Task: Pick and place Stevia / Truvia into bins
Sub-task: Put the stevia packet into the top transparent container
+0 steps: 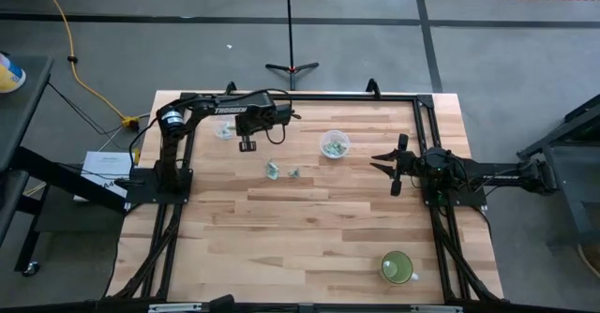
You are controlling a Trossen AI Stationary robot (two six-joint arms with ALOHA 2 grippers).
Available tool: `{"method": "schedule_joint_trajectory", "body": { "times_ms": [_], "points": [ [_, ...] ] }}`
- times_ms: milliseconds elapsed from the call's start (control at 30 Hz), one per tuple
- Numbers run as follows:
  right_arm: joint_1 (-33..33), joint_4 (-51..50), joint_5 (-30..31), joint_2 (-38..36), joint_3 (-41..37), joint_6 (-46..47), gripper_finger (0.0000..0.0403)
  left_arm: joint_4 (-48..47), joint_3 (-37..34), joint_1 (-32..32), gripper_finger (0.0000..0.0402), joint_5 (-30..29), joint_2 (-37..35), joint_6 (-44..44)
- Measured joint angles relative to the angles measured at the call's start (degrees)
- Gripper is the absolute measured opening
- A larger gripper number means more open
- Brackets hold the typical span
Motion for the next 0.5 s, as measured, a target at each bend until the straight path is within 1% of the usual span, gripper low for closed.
{"method": "schedule_joint_trajectory", "body": {
  "times_ms": [100,267,367,500],
  "points": [
    [0.00,0.00,0.00,0.00,0.00,0.00,0.0083,-1.85,0.00,0.24,0.0035,-2.83,-0.02,-0.61],
    [0.01,0.00,0.00,0.00,0.00,0.00,0.0083,-2.32,-0.08,1.75,0.0033,-2.55,-0.04,-1.54],
    [0.02,0.00,0.00,0.00,0.00,0.02,0.0083,-1.08,-1.37,3.58,0.0034,-2.35,-0.09,-1.35],
    [0.01,0.00,0.00,0.00,0.00,0.02,0.0083,-1.74,-2.70,6.05,0.0048,-1.43,-0.09,-1.29]
  ]
}}
